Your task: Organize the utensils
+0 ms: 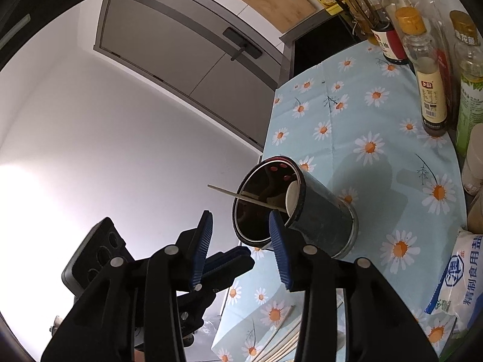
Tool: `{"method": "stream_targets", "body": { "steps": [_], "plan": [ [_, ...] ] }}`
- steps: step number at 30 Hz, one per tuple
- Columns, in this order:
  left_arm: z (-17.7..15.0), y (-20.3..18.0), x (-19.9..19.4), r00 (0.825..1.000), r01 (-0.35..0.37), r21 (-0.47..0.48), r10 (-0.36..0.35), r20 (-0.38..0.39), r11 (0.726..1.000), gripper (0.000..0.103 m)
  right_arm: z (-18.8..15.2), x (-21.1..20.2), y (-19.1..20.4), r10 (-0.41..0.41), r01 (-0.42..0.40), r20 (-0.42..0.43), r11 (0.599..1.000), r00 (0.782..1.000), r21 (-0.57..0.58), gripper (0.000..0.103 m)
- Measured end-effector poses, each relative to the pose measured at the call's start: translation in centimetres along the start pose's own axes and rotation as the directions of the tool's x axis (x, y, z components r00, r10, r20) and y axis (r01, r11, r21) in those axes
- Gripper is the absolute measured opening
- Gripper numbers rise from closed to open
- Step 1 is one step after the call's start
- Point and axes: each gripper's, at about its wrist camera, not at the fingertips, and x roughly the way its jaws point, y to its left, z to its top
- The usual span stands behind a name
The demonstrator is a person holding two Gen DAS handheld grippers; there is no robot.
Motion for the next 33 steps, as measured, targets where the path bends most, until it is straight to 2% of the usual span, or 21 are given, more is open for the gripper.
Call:
{"method": "stream_targets", "body": {
  "steps": [13, 15, 17, 25, 27, 33],
  "plan": [
    [-1.7, -0.3, -0.7, 1.000, -0.008, -0.035, 0.007, -0.025, 0.999, 0.006, -2.1, -0.3, -0.6, 0.006, -0.005, -0.021, 1.000, 1.000, 0.026, 0.040],
    [-2.1, -0.4, -0.9, 1.000, -0.002, -0.044, 0.000, -0.029, 0.999, 0.009, -2.6, -0.4, -0.7, 0.005, -0.004, -0.025, 1.000, 1.000, 0.030, 0.040],
    [-2.6, -0.5, -1.1, 0.999, -0.009, -0.045, 0.008, -0.037, 0.999, 0.018, -3.2, -0.5, -0.8, -0.001, 0.002, -0.030, 0.999, 1.000, 0.033, 0.040],
    [-4.3, -0.3, -1.8, 0.998, -0.018, -0.088, 0.013, -0.056, 0.996, 0.019, -6.0, -1.0, -2.1, -0.008, 0.013, -0.050, 0.995, 0.999, 0.096, 0.040],
    [-4.9, -0.1, -1.8, 0.998, -0.013, -0.103, 0.006, -0.069, 0.995, 0.022, -6.8, -1.1, -2.4, -0.014, 0.020, -0.051, 0.993, 0.999, 0.118, 0.040],
    [-6.5, -0.1, -1.9, 0.993, 0.013, -0.120, -0.027, -0.111, 0.993, 0.022, -8.9, -1.4, -3.0, -0.031, 0.039, -0.051, 0.985, 0.998, 0.166, 0.042]
  ]
}}
